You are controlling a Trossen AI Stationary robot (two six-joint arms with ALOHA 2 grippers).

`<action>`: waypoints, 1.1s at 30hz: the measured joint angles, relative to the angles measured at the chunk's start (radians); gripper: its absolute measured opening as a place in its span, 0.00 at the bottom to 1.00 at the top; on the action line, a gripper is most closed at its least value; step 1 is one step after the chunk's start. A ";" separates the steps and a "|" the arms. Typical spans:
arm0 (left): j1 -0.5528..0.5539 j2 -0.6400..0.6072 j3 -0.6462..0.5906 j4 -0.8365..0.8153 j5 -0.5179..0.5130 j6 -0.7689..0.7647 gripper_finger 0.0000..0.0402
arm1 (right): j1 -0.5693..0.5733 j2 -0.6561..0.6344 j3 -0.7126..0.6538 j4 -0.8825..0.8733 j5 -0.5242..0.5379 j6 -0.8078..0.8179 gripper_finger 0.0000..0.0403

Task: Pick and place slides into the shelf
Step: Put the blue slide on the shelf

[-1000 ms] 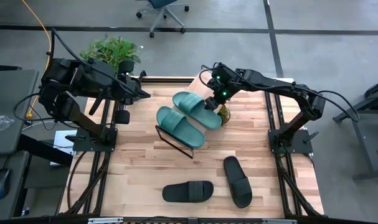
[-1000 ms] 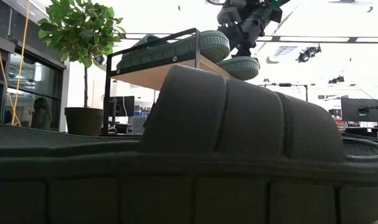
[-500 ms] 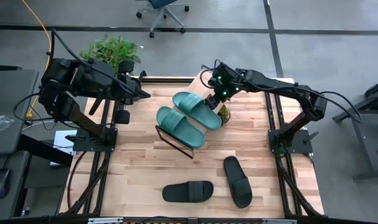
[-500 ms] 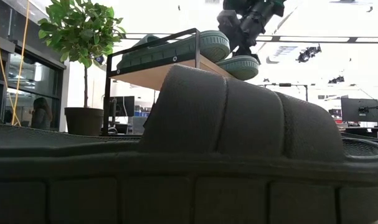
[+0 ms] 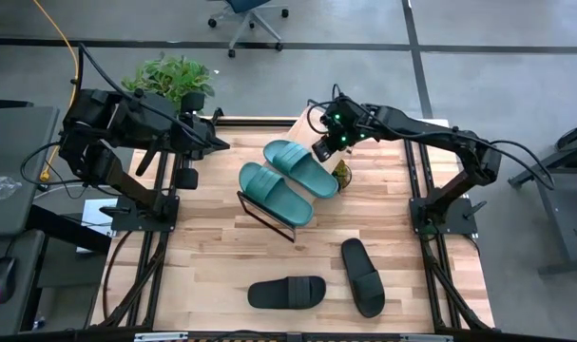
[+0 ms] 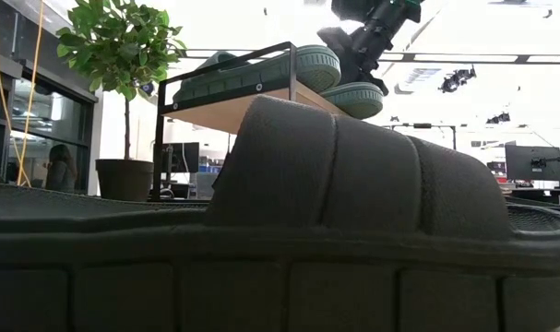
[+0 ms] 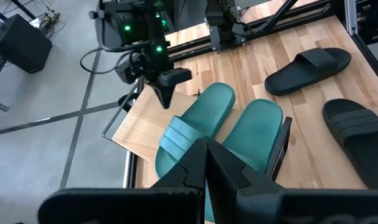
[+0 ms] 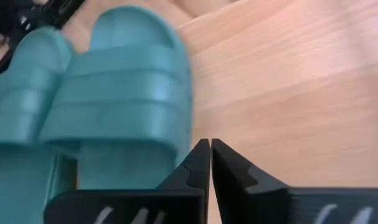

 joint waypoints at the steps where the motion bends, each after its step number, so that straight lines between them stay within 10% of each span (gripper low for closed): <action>1: 0.000 0.000 0.000 -0.001 0.000 0.000 0.00 | -0.007 0.000 0.000 -0.001 0.001 0.006 0.03; 33: 0.000 0.000 0.000 -0.025 0.000 0.008 0.00 | -0.032 0.097 -0.001 0.062 -0.126 0.043 0.00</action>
